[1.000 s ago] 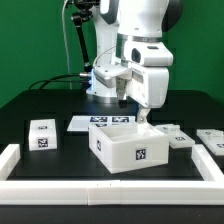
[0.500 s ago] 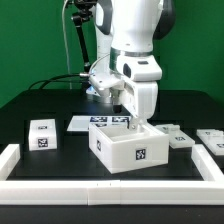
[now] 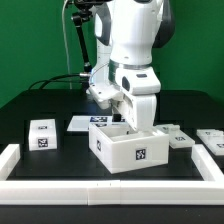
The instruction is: Assemble cabinet
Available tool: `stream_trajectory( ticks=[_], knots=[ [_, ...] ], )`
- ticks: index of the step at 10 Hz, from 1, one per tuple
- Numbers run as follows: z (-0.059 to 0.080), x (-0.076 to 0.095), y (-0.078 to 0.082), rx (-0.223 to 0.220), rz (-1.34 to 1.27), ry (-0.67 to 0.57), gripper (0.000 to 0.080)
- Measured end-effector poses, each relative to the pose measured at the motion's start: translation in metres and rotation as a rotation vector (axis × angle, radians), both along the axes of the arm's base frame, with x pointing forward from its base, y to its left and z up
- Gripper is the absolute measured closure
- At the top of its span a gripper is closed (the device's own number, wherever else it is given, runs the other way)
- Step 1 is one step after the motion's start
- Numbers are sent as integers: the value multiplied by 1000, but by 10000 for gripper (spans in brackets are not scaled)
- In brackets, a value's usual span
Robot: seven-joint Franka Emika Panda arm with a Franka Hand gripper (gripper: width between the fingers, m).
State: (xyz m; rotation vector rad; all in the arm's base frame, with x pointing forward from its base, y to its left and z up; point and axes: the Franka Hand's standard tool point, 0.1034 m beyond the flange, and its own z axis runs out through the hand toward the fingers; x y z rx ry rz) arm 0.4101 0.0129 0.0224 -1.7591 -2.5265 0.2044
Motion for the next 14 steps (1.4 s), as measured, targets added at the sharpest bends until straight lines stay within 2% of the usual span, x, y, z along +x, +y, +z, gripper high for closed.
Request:
stream_trajectory(
  ticks=[1,2,3,4,5,6,12,14],
  knots=[
    [0,0,0,0,-1,0,266],
    [0,0,0,0,-1,0,266],
    [0,0,0,0,-1,0,457],
    [0,0,0,0,-1,0,591],
    [0,0,0,0,-2,0,591],
    [0,1,0,1,-2,-4,744],
    [1,5,1,2,-16,-15,753],
    [0,24,6,0,-56,-38,752]
  ],
)
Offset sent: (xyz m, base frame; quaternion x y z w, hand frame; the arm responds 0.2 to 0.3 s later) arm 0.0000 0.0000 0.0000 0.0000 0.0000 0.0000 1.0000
